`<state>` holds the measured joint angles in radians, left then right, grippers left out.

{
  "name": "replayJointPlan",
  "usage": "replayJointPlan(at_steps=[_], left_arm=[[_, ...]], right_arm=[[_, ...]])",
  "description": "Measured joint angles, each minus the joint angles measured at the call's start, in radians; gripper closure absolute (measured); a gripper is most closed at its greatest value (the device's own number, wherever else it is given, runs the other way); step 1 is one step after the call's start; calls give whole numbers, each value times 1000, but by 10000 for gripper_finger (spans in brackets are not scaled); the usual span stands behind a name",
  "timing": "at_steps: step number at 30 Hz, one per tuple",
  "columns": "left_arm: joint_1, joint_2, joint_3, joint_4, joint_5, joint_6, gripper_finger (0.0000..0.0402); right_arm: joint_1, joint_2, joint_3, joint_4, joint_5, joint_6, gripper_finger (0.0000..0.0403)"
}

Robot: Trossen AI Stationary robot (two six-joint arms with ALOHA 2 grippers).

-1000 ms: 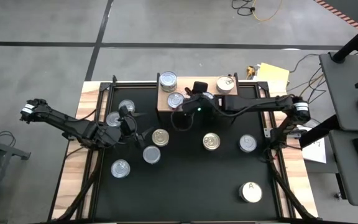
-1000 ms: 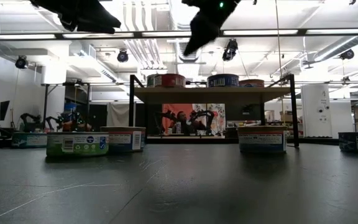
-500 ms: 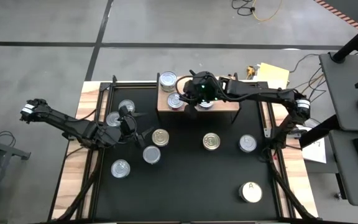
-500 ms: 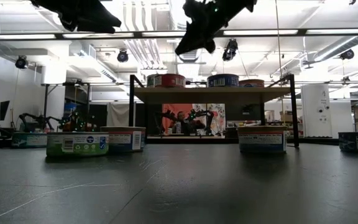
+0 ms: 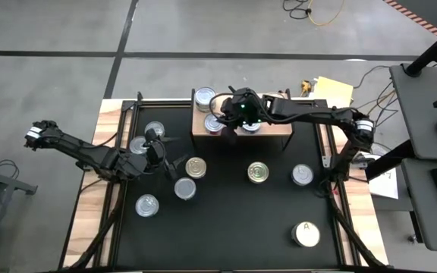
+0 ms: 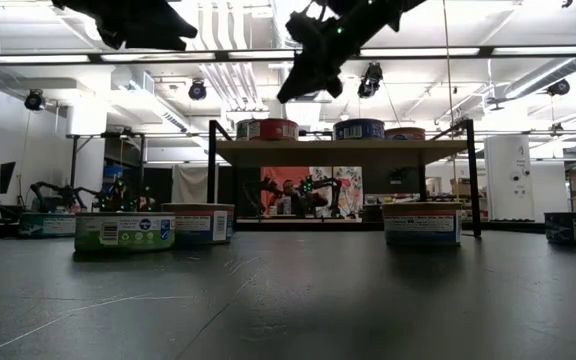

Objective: Stack canned seafood by type on shelf
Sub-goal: Put the red tuna can on the shelf

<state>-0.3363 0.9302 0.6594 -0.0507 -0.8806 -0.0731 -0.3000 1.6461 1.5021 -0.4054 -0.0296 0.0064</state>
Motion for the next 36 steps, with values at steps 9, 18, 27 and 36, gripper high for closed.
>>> replayJointPlan(at_steps=[9,18,27,36], left_arm=[[0,0,0,2,0,0,112],[0,0,0,2,0,0,112],[0,0,-1,2,0,0,112],[0,0,-2,2,0,0,112]], right_arm=[[1,46,0,0,4,-7,394],[1,72,0,-7,59,-25,394],[1,71,0,-32,83,-21,394],[1,64,2,-114,139,-16,394]])
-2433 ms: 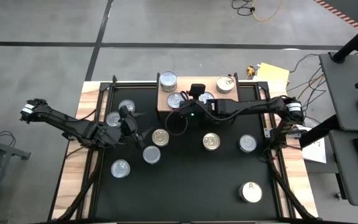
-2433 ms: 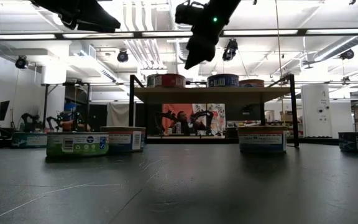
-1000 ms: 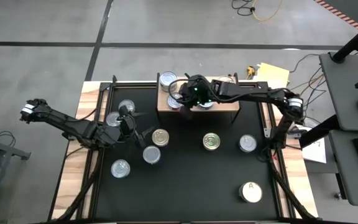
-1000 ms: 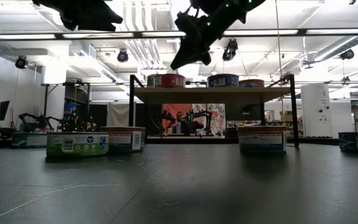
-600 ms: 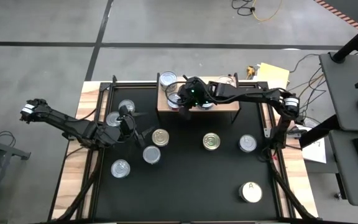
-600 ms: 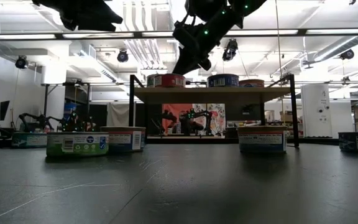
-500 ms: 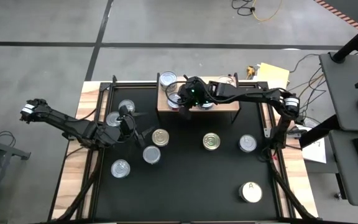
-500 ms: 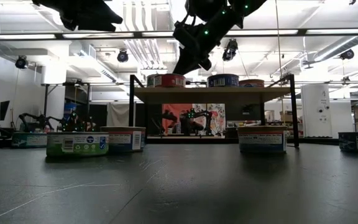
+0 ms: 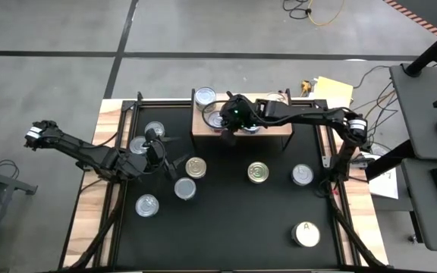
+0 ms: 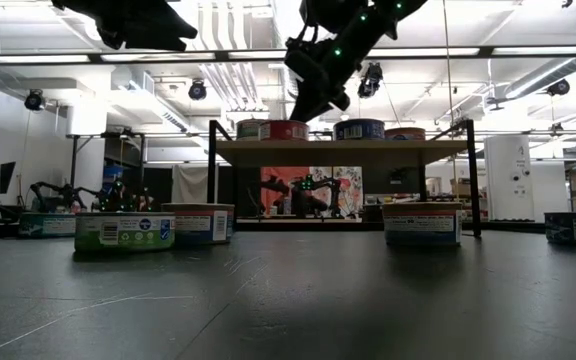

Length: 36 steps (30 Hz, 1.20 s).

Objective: Stack canned seafood by type on shelf
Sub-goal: Put the red tuna can on the shelf

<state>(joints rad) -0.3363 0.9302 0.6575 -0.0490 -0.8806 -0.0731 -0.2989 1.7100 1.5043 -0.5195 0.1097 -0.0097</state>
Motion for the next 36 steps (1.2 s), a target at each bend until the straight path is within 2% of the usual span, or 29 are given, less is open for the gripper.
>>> replayJointPlan(at_steps=[22,36], left_arm=[[0,0,0,0,0,0,112],[0,0,0,0,0,0,112]], right_arm=[[0,-23,-2,-96,26,29,394],[-7,-32,-4,-101,123,20,394]])
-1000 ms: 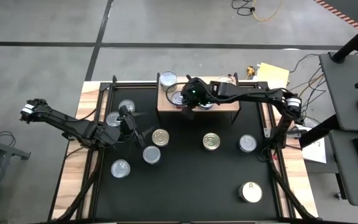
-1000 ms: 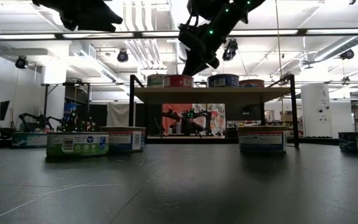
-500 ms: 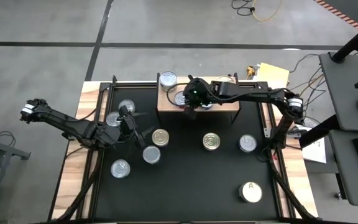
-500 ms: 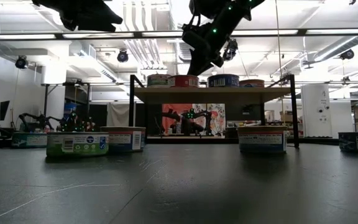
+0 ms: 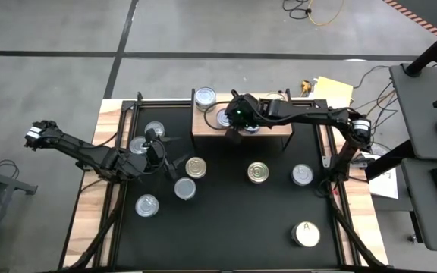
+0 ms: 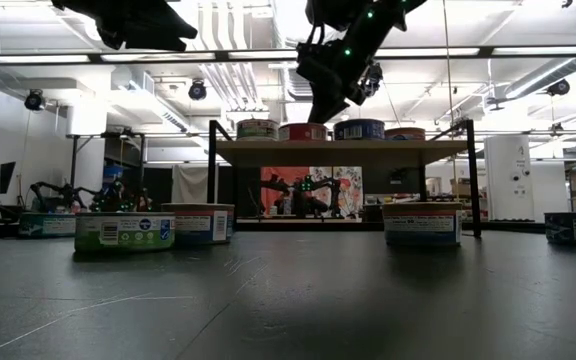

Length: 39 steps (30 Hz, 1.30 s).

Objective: Stack canned seafood by type on shelf
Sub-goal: Put the red tuna can on the shelf

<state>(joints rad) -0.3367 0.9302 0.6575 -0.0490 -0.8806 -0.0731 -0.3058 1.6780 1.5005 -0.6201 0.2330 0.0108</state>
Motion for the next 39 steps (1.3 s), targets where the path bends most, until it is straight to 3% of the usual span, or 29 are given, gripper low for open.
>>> replayJointPlan(at_steps=[23,39], left_arm=[[0,0,-14,1,0,-7,112],[0,0,-19,3,0,-15,112]], right_arm=[[-117,37,0,96,6,-48,394],[-122,25,-4,135,3,-64,394]])
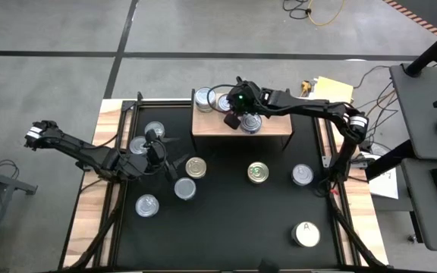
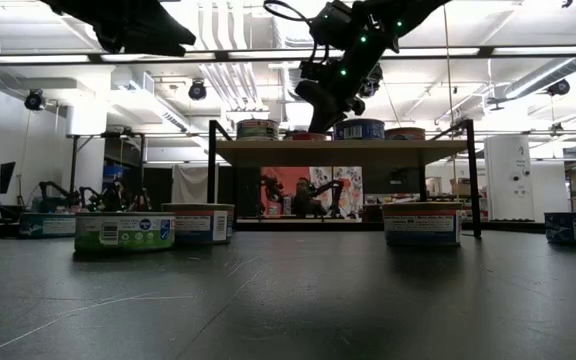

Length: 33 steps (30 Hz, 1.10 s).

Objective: Stack canned seafood by type on shelf
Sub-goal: Put the red tuna can on the shelf, then stack the green white tuna can on top of the green white tuna can on the shelf

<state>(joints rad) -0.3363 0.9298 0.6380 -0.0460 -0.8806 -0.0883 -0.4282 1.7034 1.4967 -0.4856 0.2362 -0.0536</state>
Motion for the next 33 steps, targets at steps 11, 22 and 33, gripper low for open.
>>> replayJointPlan(at_steps=[11,22,33], left_arm=[[0,0,0,0,0,-30,112],[0,0,-9,0,4,-109,112],[0,2,-13,0,123,-178,112]], right_arm=[[13,-45,0,15,0,-9,394],[152,-139,0,-60,0,2,394],[298,-232,-35,-311,-1,121,394]])
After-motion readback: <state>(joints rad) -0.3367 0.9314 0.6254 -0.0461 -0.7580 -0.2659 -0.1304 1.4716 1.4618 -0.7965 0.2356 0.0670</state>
